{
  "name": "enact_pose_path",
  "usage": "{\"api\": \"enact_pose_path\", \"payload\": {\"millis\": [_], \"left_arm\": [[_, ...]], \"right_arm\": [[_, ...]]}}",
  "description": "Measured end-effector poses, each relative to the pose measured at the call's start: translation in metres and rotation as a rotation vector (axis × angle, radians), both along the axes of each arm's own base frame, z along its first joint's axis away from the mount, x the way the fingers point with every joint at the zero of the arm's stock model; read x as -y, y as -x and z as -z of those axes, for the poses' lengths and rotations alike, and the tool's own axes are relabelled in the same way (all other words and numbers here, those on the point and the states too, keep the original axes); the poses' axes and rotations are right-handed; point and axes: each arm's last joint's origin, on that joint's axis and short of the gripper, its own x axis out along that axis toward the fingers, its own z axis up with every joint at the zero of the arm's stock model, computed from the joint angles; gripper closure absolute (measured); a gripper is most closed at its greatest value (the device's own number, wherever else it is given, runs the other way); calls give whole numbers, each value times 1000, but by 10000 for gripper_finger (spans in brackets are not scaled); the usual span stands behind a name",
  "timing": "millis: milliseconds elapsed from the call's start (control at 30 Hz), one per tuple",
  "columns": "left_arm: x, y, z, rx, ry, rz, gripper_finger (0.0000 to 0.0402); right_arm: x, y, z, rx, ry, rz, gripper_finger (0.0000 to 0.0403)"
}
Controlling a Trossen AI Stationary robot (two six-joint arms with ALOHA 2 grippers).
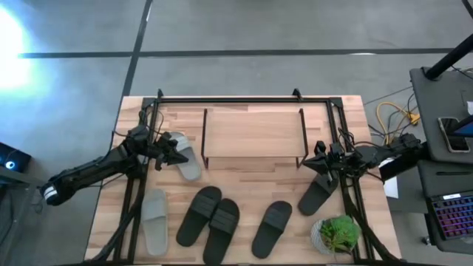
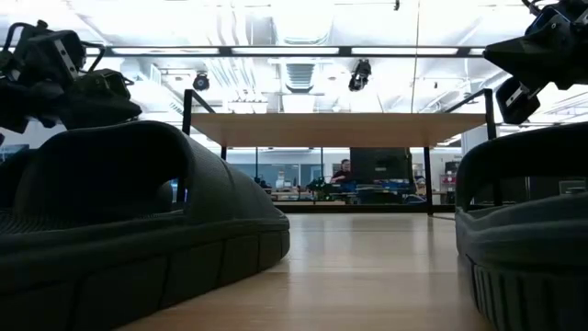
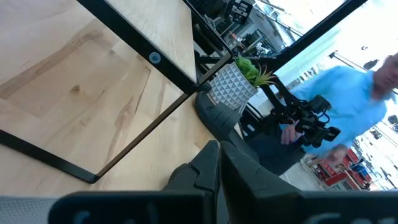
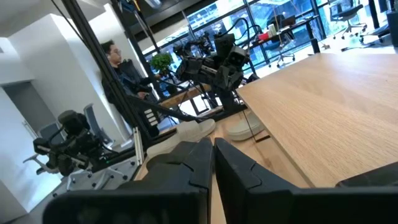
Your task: Pick and place slides into the shelf
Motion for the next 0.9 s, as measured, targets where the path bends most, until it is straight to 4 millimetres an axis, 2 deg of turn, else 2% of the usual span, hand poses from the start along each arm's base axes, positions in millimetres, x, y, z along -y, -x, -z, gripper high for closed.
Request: {"api": "enact_pose_path", "payload": {"millis": [433,600,900], "left_arm": [[0,0,0,0,0,0,402],[0,0,0,0,0,0,402],[0,0,0,0,0,0,402]], "right_arm": [[0,0,-1,13,138,5,392],[-4,3,-16,177,66,-149,392],[-3,4,-20,216,42,-139,392]]}}
